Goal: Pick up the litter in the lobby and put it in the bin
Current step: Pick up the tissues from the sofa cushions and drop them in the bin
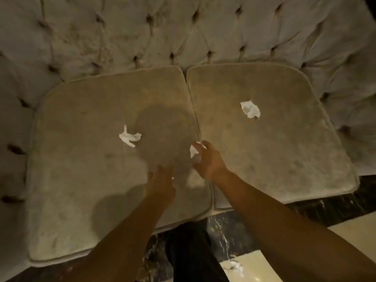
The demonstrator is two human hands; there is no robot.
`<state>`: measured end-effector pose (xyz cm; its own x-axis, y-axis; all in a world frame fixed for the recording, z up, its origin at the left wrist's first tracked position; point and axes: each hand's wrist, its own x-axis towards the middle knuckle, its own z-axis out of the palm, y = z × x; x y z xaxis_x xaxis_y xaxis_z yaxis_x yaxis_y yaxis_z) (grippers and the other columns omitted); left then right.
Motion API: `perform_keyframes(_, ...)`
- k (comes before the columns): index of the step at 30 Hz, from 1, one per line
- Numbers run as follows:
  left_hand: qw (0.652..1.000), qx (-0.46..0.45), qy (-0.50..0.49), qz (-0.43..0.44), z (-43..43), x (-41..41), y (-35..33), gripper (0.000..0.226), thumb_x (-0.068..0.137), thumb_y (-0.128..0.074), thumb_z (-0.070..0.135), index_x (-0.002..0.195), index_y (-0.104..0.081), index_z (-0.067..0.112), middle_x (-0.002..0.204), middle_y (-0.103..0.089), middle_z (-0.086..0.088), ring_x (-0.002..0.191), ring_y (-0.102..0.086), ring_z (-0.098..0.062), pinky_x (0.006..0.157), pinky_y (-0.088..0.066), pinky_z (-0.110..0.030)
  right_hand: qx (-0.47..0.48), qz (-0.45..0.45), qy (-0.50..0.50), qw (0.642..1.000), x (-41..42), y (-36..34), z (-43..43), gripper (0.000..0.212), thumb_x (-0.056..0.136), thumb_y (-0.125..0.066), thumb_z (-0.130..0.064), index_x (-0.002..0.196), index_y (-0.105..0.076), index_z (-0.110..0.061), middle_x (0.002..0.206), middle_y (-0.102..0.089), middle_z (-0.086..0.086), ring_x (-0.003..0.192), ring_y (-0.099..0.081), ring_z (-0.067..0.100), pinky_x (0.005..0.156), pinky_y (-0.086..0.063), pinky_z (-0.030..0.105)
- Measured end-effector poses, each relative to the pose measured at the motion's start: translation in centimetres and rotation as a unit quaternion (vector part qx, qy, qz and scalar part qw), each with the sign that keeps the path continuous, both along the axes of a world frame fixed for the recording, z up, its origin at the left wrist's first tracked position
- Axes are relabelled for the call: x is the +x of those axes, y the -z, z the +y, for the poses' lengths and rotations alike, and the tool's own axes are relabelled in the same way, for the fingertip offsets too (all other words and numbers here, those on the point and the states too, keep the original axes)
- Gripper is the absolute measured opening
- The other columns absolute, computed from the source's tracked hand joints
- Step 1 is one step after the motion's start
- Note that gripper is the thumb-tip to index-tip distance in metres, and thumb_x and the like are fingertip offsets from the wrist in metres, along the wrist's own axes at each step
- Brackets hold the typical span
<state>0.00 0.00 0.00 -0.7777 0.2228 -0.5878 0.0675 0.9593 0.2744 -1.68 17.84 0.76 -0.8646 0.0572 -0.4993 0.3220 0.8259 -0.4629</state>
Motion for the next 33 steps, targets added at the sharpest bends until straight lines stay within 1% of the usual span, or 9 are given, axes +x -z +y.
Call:
perform_keyframes(3, 0.998, -0.011, 0.064, 0.012, -0.8, -0.1, 4.1, 0.049, 0.094, -0.053, 0.026, 0.141, -0.04, 0.029, 0.153, -0.025, -0.006, 0.137, -0.028, -0.028, 0.111, -0.034, -0.035, 0.051, -0.012, -0.027, 0.998, -0.7, 4.0, -0.3, 0.071, 0.09, -0.055, -0.016, 0.149, -0.024, -0.042, 0.163, 0.001, 0.002, 0.141, -0.021, 0.033, 0.106, -0.042, 0.041)
perform_keyframes(5, 0.999, 0.0, 0.025, -0.022, -1.3, -0.1, 5.5, 0.045, 0.092, -0.055, 0.017, 0.136, -0.048, 0.026, 0.15, -0.029, -0.011, 0.132, -0.035, -0.032, 0.107, -0.039, -0.038, 0.056, -0.012, -0.067, 0.996, -0.4, 6.3, -0.6, 0.06, 0.09, -0.052, -0.012, 0.143, -0.039, -0.038, 0.158, -0.016, 0.006, 0.133, -0.03, 0.037, 0.101, -0.043, 0.043)
perform_keyframes(7, 0.999, 0.021, 0.0, -0.049, -1.7, -0.4, 6.2, 0.036, 0.088, -0.058, 0.01, 0.124, -0.059, 0.014, 0.139, -0.045, -0.016, 0.123, -0.046, -0.034, 0.102, -0.044, -0.04, 0.081, 0.018, -0.088, 0.993, -0.2, 7.6, -0.3, 0.03, 0.094, -0.044, -0.012, 0.12, -0.059, -0.018, 0.122, -0.052, 0.014, 0.107, -0.052, 0.03, 0.082, -0.047, 0.03)
perform_keyframes(10, 0.996, 0.06, -0.015, -0.06, -1.8, -0.4, 5.4, 0.024, 0.088, -0.064, 0.012, 0.111, -0.068, 0.007, 0.124, -0.059, -0.014, 0.113, -0.058, -0.031, 0.095, -0.047, -0.032, 0.091, 0.016, -0.004, 0.996, 1.6, 7.3, 0.7, 0.017, 0.094, -0.047, -0.015, 0.086, -0.061, -0.012, 0.083, -0.06, 0.012, 0.077, -0.058, 0.028, 0.068, -0.047, 0.031)
perform_keyframes(13, 0.996, 0.072, -0.014, -0.04, -2.1, 1.4, 1.0, 0.024, 0.089, -0.06, 0.009, 0.111, -0.067, 0.006, 0.12, -0.059, -0.014, 0.111, -0.058, -0.03, 0.095, -0.046, -0.034, 0.089, 0.033, 0.023, 0.995, 4.4, 2.7, 0.5, 0.021, 0.09, -0.051, -0.005, 0.1, -0.069, 0.0, 0.105, -0.06, 0.02, 0.097, -0.059, 0.035, 0.081, -0.046, 0.033)
perform_keyframes(21, 0.996, 0.063, 0.052, 0.021, -4.1, 15.7, -16.2, 0.039, 0.096, -0.047, 0.023, 0.134, -0.046, 0.011, 0.134, -0.052, -0.015, 0.123, -0.049, -0.033, 0.104, -0.04, -0.043, 0.033, 0.105, 0.14, 0.984, 22.4, -15.2, -2.3, 0.024, 0.084, -0.061, -0.006, 0.108, -0.064, -0.009, 0.107, -0.06, 0.015, 0.094, -0.059, 0.032, 0.07, -0.038, 0.026)
perform_keyframes(26, 0.984, 0.118, 0.121, 0.059, -5.6, 28.1, -24.6, 0.032, 0.084, -0.057, 0.024, 0.114, -0.048, 0.02, 0.089, -0.059, -0.006, 0.085, -0.062, -0.031, 0.07, -0.049, -0.035, 0.035, 0.09, 0.197, 0.976, 37.9, -24.9, -2.8, 0.031, 0.08, -0.06, -0.004, 0.111, -0.058, -0.004, 0.108, -0.065, 0.021, 0.101, -0.061, 0.037, 0.086, -0.051, 0.036)
perform_keyframes(31, 0.981, 0.107, 0.164, 0.016, -1.5, 38.0, -28.7, 0.033, 0.085, -0.058, 0.02, 0.118, -0.062, 0.02, 0.113, -0.067, -0.008, 0.101, -0.063, -0.03, 0.078, -0.045, -0.031, 0.057, 0.043, 0.247, 0.966, 53.7, -30.7, 1.1, 0.019, 0.08, -0.059, -0.006, 0.096, -0.069, -0.005, 0.099, -0.069, 0.019, 0.094, -0.063, 0.036, 0.078, -0.051, 0.035)
perform_keyframes(33, 0.976, 0.099, 0.196, 0.01, 1.0, 41.8, -30.1, 0.028, 0.083, -0.06, 0.018, 0.11, -0.064, 0.025, 0.107, -0.069, -0.007, 0.095, -0.064, -0.027, 0.081, -0.051, -0.034, 0.048, 0.042, 0.306, 0.95, 58.4, -31.6, 3.6, 0.018, 0.079, -0.059, -0.005, 0.093, -0.07, -0.008, 0.096, -0.07, 0.015, 0.092, -0.064, 0.032, 0.072, -0.047, 0.03)
